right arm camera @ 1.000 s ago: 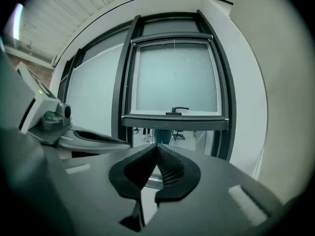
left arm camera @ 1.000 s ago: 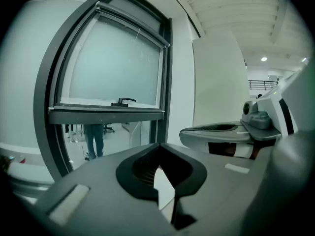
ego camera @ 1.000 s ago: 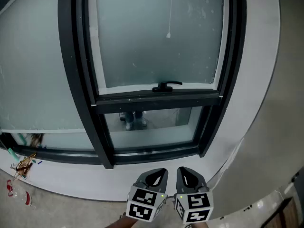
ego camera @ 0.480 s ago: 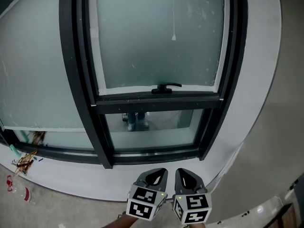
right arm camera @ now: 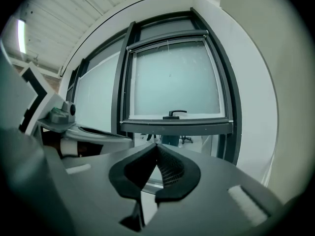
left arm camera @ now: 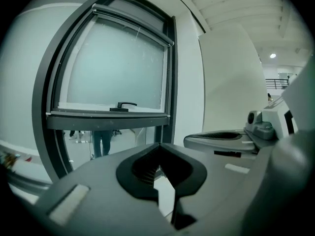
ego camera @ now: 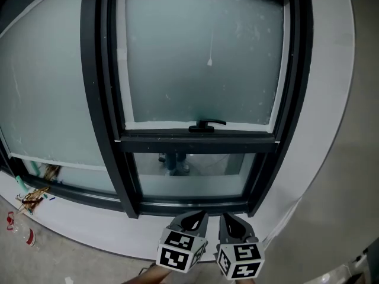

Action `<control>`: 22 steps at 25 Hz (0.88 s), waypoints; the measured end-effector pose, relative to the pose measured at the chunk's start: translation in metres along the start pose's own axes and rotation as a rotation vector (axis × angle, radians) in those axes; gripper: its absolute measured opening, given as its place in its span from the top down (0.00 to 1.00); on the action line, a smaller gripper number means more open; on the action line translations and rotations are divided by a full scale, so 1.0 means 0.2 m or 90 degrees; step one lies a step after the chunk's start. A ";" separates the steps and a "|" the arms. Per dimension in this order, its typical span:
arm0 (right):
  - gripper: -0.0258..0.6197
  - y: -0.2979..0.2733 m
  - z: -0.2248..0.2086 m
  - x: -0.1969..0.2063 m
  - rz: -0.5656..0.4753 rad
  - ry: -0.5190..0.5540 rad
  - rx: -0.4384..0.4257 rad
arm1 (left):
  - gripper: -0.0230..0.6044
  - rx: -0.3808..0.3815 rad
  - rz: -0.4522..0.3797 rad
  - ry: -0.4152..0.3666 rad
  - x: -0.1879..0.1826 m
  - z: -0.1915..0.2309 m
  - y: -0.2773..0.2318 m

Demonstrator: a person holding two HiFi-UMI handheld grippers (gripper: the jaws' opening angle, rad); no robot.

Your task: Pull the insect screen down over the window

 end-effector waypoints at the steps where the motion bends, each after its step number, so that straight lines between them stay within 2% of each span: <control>1: 0.95 -0.02 -0.03 -0.03 -0.001 0.003 -0.002 | 0.94 -0.001 0.000 0.002 -0.03 0.00 -0.03; 7: 0.95 -0.24 -0.15 -0.14 -0.008 0.027 -0.010 | 0.94 -0.002 -0.013 0.005 -0.15 0.13 -0.23; 14: 0.95 -0.66 -0.26 -0.35 -0.025 0.078 -0.012 | 0.94 0.008 -0.036 -0.007 -0.35 0.40 -0.56; 22: 0.95 -1.17 -0.34 -0.78 -0.087 0.111 0.003 | 0.94 0.029 -0.090 -0.023 -0.76 0.82 -0.88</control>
Point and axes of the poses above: the fingertips, and each gripper's own axes: y backward along the fingers, z to its left, x out of its underside, the point moved 9 cm from there along y, backward along the fingers, and after that the axes turned 11 degrees about -x, right-handed, at the moved point
